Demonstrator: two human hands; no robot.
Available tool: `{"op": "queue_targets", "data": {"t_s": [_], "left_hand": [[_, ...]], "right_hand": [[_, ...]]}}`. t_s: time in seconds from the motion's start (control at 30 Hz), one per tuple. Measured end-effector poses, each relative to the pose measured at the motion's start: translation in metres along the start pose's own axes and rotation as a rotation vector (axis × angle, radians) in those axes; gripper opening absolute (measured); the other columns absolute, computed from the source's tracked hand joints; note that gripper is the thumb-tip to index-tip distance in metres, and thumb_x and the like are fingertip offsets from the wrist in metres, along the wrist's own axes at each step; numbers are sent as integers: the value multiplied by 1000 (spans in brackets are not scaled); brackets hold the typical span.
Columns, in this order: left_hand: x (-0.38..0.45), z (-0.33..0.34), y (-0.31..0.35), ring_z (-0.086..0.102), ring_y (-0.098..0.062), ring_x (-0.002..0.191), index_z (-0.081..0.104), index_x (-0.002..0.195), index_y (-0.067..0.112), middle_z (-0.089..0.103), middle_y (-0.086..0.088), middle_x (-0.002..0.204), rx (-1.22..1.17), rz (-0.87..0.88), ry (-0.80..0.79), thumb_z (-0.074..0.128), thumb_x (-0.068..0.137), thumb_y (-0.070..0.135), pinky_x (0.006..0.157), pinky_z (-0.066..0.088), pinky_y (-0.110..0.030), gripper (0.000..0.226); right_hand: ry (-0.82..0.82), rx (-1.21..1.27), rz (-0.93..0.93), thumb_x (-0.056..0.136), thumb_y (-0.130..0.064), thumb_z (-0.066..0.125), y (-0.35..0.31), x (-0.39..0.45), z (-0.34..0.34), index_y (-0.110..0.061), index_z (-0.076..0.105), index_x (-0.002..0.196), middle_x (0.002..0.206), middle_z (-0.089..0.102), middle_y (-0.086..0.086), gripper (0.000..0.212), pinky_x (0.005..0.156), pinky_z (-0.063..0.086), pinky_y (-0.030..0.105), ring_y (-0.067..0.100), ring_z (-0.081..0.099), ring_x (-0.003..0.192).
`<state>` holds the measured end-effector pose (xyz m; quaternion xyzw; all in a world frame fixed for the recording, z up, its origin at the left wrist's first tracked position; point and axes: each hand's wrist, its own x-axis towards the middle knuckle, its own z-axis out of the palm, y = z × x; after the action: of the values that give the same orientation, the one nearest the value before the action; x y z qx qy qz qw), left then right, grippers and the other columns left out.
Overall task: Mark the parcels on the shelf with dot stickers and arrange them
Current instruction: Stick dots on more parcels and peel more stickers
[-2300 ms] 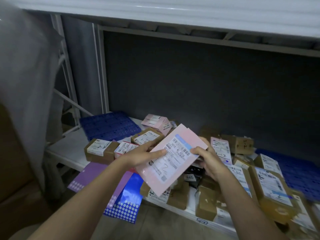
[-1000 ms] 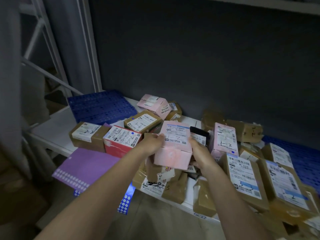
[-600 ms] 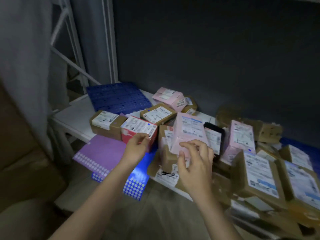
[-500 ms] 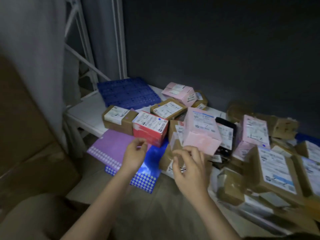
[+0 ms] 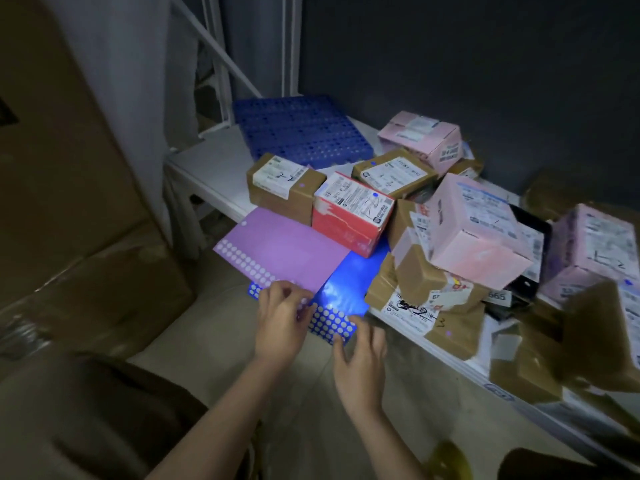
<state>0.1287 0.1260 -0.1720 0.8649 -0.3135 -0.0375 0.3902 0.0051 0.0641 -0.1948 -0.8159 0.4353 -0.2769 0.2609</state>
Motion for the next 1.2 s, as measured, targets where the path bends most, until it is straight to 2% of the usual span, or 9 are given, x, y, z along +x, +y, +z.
{"op": "queue_targets", "data": {"t_s": [0.13, 0.3, 0.43, 0.63, 0.73, 0.83, 0.97, 1.07, 1.2], "left_hand": [[7, 8, -10, 42, -20, 104, 70, 98, 19, 57, -7, 111, 33, 107, 5, 68, 74, 20, 91, 29, -20, 25], [16, 15, -17, 44, -21, 104, 69, 99, 17, 61, -8, 114, 61, 214, -39, 56, 76, 21, 89, 35, -26, 27], [16, 16, -24, 47, -18, 100, 67, 100, 20, 62, -5, 111, 26, 221, -17, 53, 82, 22, 87, 37, -25, 23], [15, 13, -23, 48, -17, 102, 69, 99, 20, 61, -4, 114, 25, 263, -16, 51, 83, 23, 86, 38, -23, 24], [14, 13, -22, 48, -18, 101, 72, 95, 19, 62, -5, 113, 42, 277, -2, 50, 84, 23, 85, 38, -23, 25], [12, 14, -21, 50, -19, 102, 73, 94, 18, 62, -6, 113, 49, 297, 12, 51, 85, 24, 86, 40, -25, 25], [12, 15, -17, 49, -17, 102, 75, 93, 18, 62, -4, 112, 56, 311, 16, 57, 83, 34, 85, 41, -27, 26], [13, 14, -14, 48, -15, 101, 75, 91, 18, 63, -3, 111, 53, 304, 26, 59, 81, 39, 84, 41, -26, 28], [15, 14, -13, 48, -13, 100, 76, 91, 19, 63, -1, 110, 58, 306, 26, 57, 81, 39, 83, 41, -25, 29]], "right_hand": [[49, 76, 48, 77, -12, 77, -1, 10, 16, -14, 62, 114, 112, 49, 10, 40, 85, 37, 25, 18, 41, 104], [-39, 454, 213, 84, -3, 69, -7, 25, 28, -11, 66, 109, 106, 57, -2, 26, 78, 42, 6, -1, 56, 94], [-26, 663, 388, 80, 5, 71, -15, 31, 32, -18, 72, 91, 87, 71, -4, 25, 68, 47, 8, -7, 63, 72], [-51, 703, 422, 80, 5, 70, -13, 33, 31, -21, 74, 91, 90, 73, 6, 29, 70, 48, 10, 0, 65, 72], [-102, 714, 430, 83, 4, 66, -11, 34, 24, -16, 74, 101, 72, 67, -13, 28, 62, 43, 9, -1, 54, 56], [-128, 740, 454, 87, 2, 63, -11, 35, 19, -18, 74, 104, 54, 52, -17, 28, 55, 39, 11, 4, 34, 50], [-148, 815, 486, 88, 4, 60, -19, 36, 12, -21, 73, 101, 72, 69, -19, 31, 62, 46, 11, 1, 52, 59], [-166, 827, 500, 88, 3, 61, -23, 36, 9, -32, 71, 98, 73, 69, -23, 38, 64, 48, 12, 3, 49, 62], [-167, 864, 506, 87, 7, 59, -26, 39, 7, -34, 70, 98, 87, 70, -27, 43, 69, 50, 14, -4, 55, 66]]}}
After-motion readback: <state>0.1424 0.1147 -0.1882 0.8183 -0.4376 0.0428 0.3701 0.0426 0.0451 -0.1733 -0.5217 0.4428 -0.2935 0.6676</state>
